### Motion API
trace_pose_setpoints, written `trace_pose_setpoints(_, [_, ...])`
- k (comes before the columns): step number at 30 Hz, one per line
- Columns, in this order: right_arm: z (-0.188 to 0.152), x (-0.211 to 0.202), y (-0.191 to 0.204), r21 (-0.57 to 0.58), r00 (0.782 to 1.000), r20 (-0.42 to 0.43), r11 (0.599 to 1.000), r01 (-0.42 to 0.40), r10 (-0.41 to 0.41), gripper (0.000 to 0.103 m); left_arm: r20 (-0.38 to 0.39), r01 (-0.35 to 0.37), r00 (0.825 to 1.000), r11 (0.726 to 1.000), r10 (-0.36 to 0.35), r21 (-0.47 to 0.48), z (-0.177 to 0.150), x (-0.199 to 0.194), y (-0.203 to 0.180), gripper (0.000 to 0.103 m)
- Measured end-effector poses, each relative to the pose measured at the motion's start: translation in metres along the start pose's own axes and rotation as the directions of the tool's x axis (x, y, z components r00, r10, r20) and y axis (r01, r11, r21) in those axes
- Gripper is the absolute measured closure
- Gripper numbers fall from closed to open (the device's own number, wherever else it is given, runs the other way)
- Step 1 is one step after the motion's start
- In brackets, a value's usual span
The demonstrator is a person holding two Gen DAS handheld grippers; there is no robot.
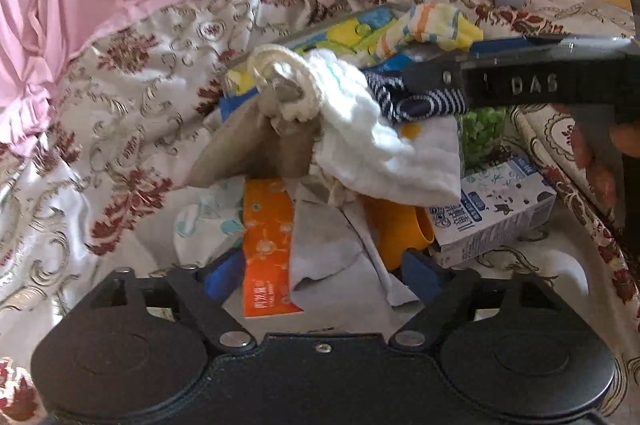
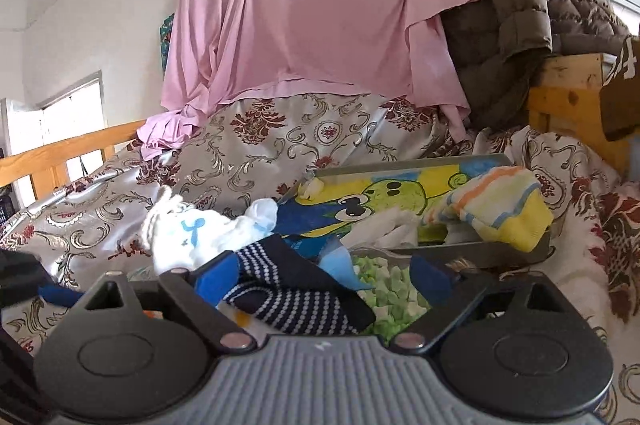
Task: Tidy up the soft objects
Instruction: 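Lower the left gripper onto the grey cloth while the right gripper grasps the striped sock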
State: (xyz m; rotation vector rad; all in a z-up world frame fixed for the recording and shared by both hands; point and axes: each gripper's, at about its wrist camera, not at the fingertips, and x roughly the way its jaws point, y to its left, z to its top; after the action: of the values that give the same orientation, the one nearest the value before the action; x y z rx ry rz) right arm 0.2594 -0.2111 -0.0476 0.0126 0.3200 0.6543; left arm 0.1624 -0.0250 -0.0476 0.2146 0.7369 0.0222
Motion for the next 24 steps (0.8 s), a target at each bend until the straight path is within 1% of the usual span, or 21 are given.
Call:
trace_pose_setpoints(1, [0.0, 0.001, -0.002, 0.005, 1.0, -0.003, 1.0, -0.007, 0.007, 0.015, -0.008, 0.005, 1.0, 1.0, -0.005, -0.008, 0.0, 0.003, 0.0, 0.023])
trace_pose_setpoints(4, [-0.001, 0.004, -0.003, 0.008, 1.0, -0.013, 1.0, -0.024, 0.024, 0.019, -0.013, 0.006, 1.0, 0.999, -0.007, -0.037, 0.001, 0.01, 0.002, 0.025])
trace_pose_setpoints(8, [-0.001, 0.003, 0.002, -0.024, 0.999, -0.018, 0.999, -0.048, 0.048, 0.022, -0.01, 0.004, 1.0, 0.999, -0.005, -0.05, 0.004, 0.015, 0.002, 0.03])
trace_pose_setpoints(11, [-0.002, 0.002, 0.009, -0.062, 0.998, -0.033, 0.997, -0.055, 0.053, 0.026, -0.007, 0.014, 1.0, 0.999, -0.015, -0.048, 0.006, 0.016, 0.001, 0.041])
trace_pose_setpoints(13, [-0.002, 0.004, 0.012, -0.072, 0.998, -0.044, 0.996, -0.05, 0.047, 0.035, -0.009, 0.025, 1.0, 0.999, -0.026, -0.033, 0.007, 0.016, -0.001, 0.051])
trace_pose_setpoints(14, [-0.002, 0.005, 0.013, -0.074, 0.998, -0.054, 0.996, -0.048, 0.044, 0.037, -0.009, 0.028, 1.0, 0.999, -0.028, -0.028, 0.007, 0.015, -0.002, 0.054])
trace_pose_setpoints(16, [-0.003, 0.007, 0.012, -0.076, 0.997, -0.067, 0.996, -0.043, 0.038, 0.043, -0.01, 0.046, 0.999, 0.998, -0.047, -0.037, 0.007, 0.014, -0.001, 0.065])
trace_pose_setpoints(17, [-0.003, 0.007, 0.013, -0.079, 0.997, -0.07, 0.996, -0.039, 0.033, 0.045, -0.01, 0.058, 0.998, 0.997, -0.059, -0.048, 0.007, 0.014, 0.001, 0.068])
trace_pose_setpoints(19, [-0.004, 0.007, 0.013, -0.092, 0.997, -0.071, 0.995, -0.032, 0.026, 0.052, -0.013, 0.076, 0.997, 0.994, -0.077, -0.073, 0.007, 0.012, 0.004, 0.081])
trace_pose_setpoints(21, [-0.005, 0.005, 0.014, -0.115, 0.998, -0.061, 0.993, -0.015, 0.008, 0.057, -0.018, 0.095, 0.995, 0.99, -0.097, -0.106, 0.006, 0.01, 0.009, 0.087])
trace_pose_setpoints(24, [-0.004, 0.001, 0.016, -0.14, 0.999, -0.05, 0.99, 0.005, -0.012, 0.066, -0.018, 0.118, 0.992, 0.976, -0.124, -0.182, 0.001, 0.002, 0.017, 0.092])
